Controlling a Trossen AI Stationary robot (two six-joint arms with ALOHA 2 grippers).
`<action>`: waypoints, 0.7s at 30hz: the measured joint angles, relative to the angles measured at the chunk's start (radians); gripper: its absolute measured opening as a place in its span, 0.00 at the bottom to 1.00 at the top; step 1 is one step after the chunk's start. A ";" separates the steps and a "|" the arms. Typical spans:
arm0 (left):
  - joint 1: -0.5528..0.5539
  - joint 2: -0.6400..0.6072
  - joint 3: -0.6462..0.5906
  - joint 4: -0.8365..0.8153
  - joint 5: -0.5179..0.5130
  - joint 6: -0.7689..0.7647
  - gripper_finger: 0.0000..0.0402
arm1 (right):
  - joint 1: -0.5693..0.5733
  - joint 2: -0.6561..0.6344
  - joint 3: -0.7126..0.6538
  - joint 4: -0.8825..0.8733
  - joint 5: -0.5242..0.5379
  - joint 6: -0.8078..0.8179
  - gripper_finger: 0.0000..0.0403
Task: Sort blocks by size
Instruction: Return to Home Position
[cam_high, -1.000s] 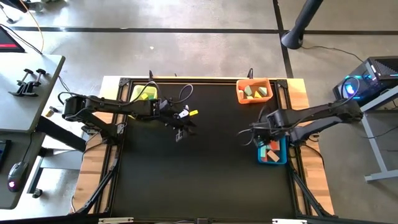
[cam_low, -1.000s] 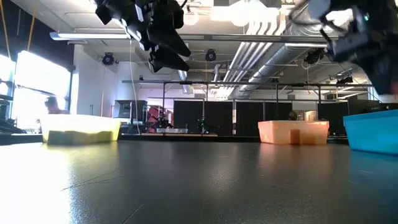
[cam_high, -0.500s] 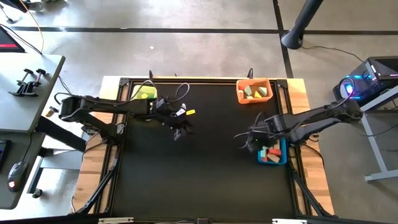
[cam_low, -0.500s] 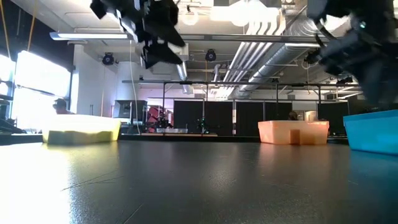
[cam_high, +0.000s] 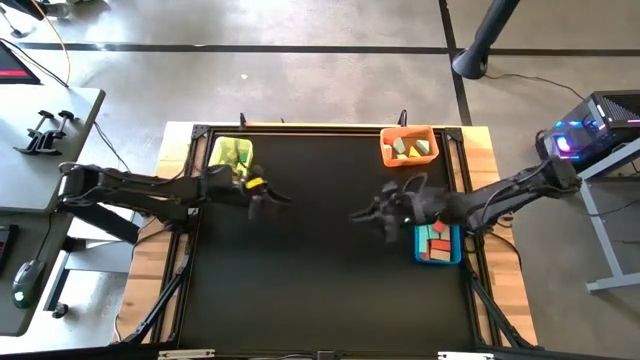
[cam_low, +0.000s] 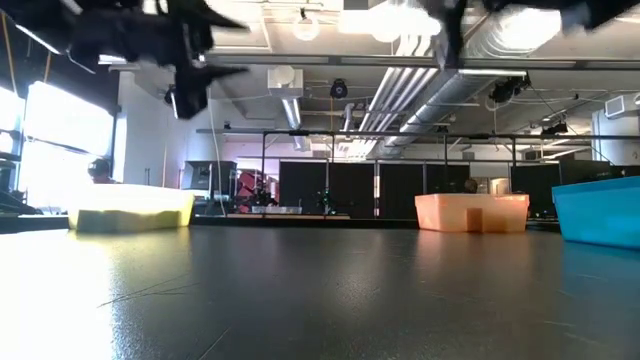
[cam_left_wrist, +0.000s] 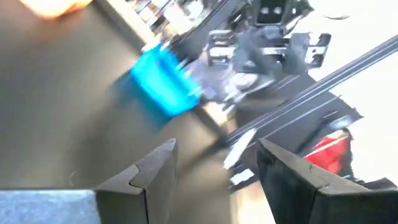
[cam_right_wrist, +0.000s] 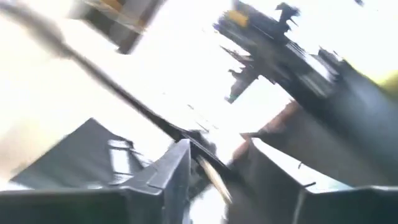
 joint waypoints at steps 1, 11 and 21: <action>-0.001 -0.031 -0.008 0.019 -0.001 -0.026 0.50 | 0.002 -0.030 0.034 0.014 -0.016 -0.070 0.38; 0.042 -0.228 -0.021 -0.047 -0.063 -0.049 0.50 | -0.006 -0.484 0.190 -0.713 0.047 -0.382 0.18; 0.053 -0.247 -0.021 -0.074 -0.072 -0.085 0.50 | -0.007 -0.817 -0.160 -0.639 0.048 -0.222 0.14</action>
